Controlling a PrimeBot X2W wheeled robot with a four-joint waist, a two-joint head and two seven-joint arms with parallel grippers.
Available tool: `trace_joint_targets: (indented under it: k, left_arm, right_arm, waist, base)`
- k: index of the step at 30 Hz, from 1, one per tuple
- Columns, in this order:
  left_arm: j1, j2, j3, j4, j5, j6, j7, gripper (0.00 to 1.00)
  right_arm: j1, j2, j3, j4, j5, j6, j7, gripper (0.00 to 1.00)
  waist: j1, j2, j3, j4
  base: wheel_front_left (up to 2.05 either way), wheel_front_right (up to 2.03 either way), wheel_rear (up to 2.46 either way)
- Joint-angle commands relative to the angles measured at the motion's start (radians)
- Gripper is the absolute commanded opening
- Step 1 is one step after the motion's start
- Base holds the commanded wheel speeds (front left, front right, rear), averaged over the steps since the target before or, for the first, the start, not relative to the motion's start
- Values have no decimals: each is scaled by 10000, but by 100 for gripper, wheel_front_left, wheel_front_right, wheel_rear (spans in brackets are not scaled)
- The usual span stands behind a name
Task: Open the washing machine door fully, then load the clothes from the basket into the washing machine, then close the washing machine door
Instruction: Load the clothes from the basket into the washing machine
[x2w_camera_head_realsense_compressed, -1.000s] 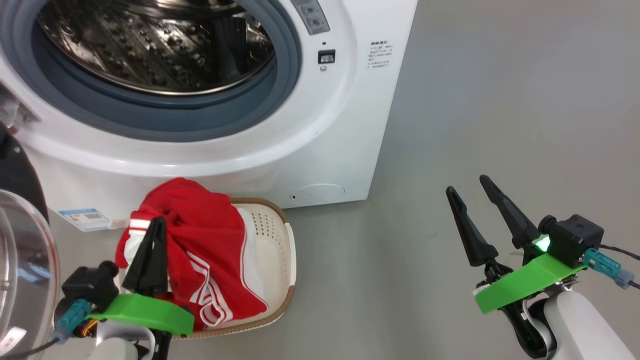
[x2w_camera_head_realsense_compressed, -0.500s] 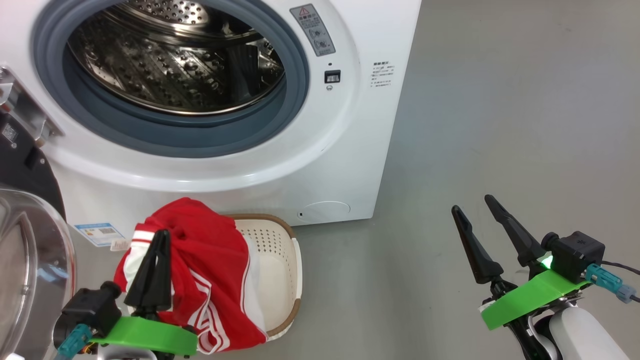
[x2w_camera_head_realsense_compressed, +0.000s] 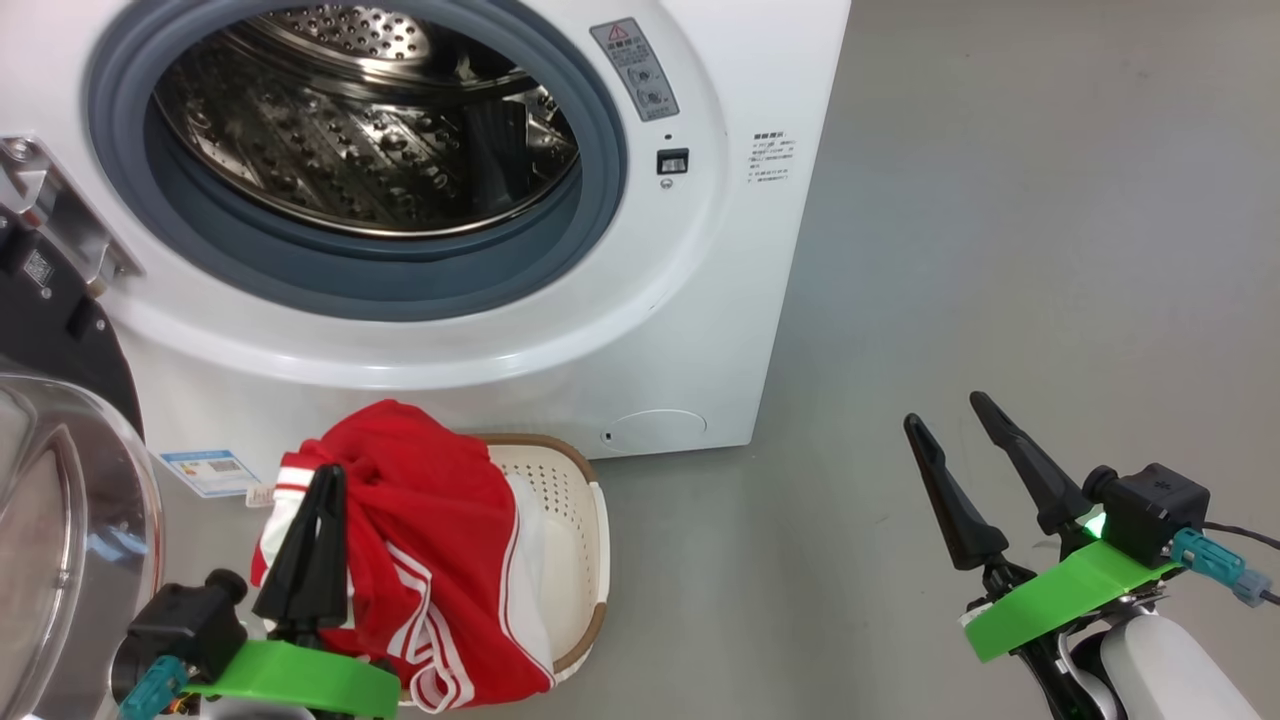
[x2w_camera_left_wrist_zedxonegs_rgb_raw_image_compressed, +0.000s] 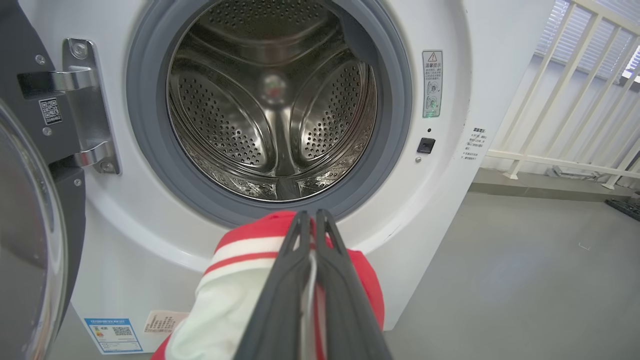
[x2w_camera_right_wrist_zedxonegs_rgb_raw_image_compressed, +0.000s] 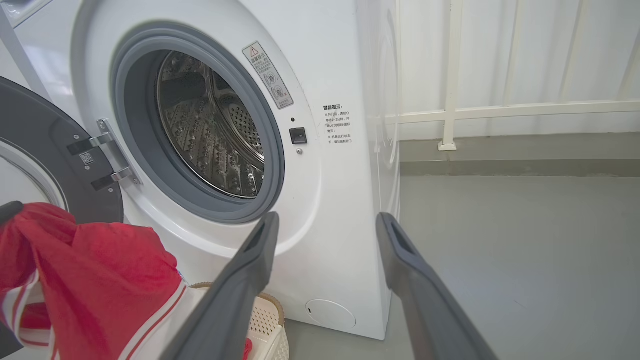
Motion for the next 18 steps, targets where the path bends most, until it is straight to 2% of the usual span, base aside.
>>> trace_joint_targets:
  k: [1, 12, 18]
  left_arm:
    - [-125, 194, 305, -342, -11, 79, -72, 0]
    - [-395, 300, 281, -465, 6, 151, -80, 0]
    - [-1103, 538, 115, -436, 182, 98, -42, 0]
  right_arm:
    - [146, -101, 207, -200, 88, 16, -48, 100]
    - [96, -17, 107, -239, 91, 16, -48, 100]
    - [23, 36, 58, -296, 56, 16, -48, 100]
  waist:
    - [0, 0, -8, -12]
    - [0, 0, 118, -46]
    - [0, 0, 278, -16]
  base:
    - [0, 0, 0]
    - [0, 0, 0]
    - [0, 0, 0]
